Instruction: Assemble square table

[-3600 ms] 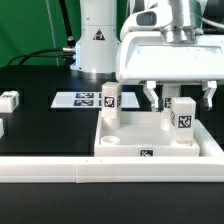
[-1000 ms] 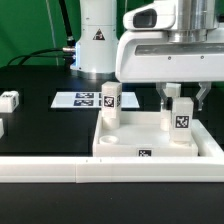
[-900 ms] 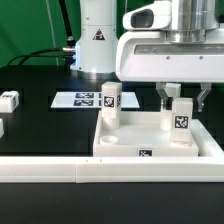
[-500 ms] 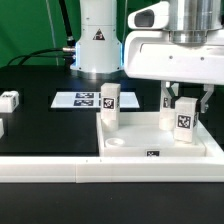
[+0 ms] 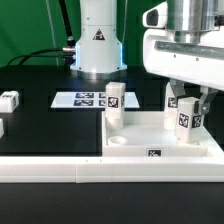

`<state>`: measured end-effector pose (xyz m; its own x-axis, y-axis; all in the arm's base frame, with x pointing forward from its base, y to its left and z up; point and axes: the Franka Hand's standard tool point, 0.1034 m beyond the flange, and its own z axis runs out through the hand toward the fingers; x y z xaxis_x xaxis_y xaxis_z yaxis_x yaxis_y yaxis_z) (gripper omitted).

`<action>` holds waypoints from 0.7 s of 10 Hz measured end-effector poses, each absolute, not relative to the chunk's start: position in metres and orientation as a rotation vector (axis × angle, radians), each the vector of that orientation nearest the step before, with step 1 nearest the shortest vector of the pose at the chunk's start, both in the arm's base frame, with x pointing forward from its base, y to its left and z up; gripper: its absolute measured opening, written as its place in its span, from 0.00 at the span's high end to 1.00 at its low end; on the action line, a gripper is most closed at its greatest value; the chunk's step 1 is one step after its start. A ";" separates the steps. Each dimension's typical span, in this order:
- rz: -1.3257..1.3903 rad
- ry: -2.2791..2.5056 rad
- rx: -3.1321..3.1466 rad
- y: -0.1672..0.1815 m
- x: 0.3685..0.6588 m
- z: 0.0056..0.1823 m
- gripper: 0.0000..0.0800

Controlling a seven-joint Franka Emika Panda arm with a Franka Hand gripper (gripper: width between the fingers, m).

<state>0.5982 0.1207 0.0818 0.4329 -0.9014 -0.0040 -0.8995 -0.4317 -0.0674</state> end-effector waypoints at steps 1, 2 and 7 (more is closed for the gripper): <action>-0.048 1.700 -2.570 0.121 0.598 0.082 0.64; -0.045 1.766 -2.523 0.121 0.598 0.082 0.64; -0.058 1.402 -2.749 0.122 0.598 0.081 0.20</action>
Offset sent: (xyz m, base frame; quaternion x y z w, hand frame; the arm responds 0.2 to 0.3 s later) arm 0.0000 0.0000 0.0000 0.0000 0.0000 -0.0650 0.9979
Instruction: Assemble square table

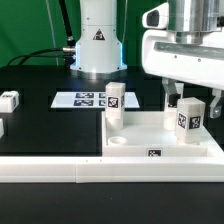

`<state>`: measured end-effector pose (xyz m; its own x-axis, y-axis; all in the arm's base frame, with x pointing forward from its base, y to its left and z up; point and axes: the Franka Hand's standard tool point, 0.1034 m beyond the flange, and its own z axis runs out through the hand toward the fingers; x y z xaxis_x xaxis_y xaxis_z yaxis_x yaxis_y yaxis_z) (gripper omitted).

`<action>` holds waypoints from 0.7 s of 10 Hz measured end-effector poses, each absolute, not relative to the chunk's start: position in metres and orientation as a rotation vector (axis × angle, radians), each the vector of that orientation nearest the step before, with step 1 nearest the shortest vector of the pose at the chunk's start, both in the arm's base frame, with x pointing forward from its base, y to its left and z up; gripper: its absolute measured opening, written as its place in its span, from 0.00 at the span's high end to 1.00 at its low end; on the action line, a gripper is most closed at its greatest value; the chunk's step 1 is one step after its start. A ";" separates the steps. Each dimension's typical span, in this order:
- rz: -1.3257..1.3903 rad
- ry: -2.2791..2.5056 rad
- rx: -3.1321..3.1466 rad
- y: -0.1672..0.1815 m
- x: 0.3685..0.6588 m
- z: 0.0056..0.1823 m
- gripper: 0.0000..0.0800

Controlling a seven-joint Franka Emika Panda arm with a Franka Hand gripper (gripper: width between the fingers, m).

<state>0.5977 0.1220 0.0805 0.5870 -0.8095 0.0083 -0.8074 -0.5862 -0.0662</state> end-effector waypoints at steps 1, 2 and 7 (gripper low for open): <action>-0.091 1.220 -2.824 0.119 0.602 0.081 0.19; -0.096 1.184 -2.841 0.119 0.602 0.081 0.19; -0.126 0.469 -3.087 0.122 0.601 0.079 0.19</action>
Offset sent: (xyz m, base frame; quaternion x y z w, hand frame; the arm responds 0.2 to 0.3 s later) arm 0.0000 0.0000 0.0000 0.0000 0.0000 -0.1938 0.9810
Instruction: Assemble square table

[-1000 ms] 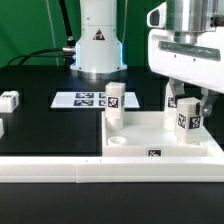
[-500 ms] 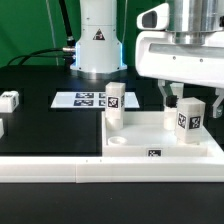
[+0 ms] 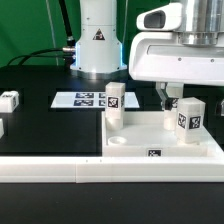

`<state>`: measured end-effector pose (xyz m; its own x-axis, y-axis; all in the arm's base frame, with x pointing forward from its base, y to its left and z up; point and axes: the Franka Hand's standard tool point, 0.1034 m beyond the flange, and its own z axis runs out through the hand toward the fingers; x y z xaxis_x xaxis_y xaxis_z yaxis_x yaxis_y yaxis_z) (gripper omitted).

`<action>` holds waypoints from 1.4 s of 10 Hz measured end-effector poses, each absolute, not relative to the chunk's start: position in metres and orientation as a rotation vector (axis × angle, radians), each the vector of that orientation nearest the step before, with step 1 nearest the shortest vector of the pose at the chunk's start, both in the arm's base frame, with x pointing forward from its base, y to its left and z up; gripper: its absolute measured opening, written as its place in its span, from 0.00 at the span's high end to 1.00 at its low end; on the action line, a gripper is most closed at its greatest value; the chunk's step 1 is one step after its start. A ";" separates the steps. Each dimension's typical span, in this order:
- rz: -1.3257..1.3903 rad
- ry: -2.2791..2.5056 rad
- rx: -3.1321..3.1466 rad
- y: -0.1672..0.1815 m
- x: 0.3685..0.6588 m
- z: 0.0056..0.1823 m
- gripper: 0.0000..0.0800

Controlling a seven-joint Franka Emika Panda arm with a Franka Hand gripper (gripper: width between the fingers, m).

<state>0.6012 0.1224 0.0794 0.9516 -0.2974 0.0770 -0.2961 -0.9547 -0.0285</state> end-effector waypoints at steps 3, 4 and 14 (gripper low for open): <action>-0.129 0.143 -3.130 0.122 0.601 0.079 0.19; -0.130 0.020 -3.137 0.121 0.602 0.079 0.19; -0.131 -0.141 -3.136 0.121 0.602 0.079 0.64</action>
Offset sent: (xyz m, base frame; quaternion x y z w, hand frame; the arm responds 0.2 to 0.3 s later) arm -0.0012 0.0022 -0.0006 0.0159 -0.0042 -0.1976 0.9802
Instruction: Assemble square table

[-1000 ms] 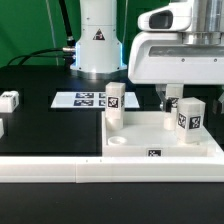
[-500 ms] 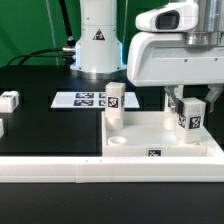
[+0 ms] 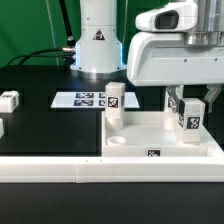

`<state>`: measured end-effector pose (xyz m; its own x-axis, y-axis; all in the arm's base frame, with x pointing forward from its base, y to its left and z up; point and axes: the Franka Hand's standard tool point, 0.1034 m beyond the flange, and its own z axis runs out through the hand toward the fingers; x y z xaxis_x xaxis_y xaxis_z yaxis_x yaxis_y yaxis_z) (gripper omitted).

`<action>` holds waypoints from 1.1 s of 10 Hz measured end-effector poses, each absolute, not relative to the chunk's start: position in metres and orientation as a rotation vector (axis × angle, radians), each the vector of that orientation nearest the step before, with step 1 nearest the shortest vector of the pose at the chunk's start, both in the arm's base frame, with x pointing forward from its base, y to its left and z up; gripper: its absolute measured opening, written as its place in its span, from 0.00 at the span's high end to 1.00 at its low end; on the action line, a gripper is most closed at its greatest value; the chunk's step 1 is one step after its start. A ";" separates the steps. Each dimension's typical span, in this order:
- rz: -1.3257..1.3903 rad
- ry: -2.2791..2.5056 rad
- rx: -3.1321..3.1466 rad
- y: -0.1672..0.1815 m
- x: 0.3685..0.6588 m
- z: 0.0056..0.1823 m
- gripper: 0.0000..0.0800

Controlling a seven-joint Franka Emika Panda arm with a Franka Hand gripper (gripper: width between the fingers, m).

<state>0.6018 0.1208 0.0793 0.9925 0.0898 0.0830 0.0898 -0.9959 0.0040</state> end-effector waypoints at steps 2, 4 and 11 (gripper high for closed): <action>0.133 -0.140 3.146 0.121 0.602 0.079 0.64; 0.131 -0.437 3.127 0.120 0.602 0.079 0.64; 0.115 -1.278 2.904 0.121 0.599 0.078 0.64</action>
Offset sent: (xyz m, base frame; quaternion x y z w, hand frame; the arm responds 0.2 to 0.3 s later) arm -0.0027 0.0024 -0.0014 -0.0005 -0.0032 0.2436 0.9699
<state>0.5993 0.1209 0.0778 0.6732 -0.7375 0.0529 -0.7351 -0.6753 -0.0596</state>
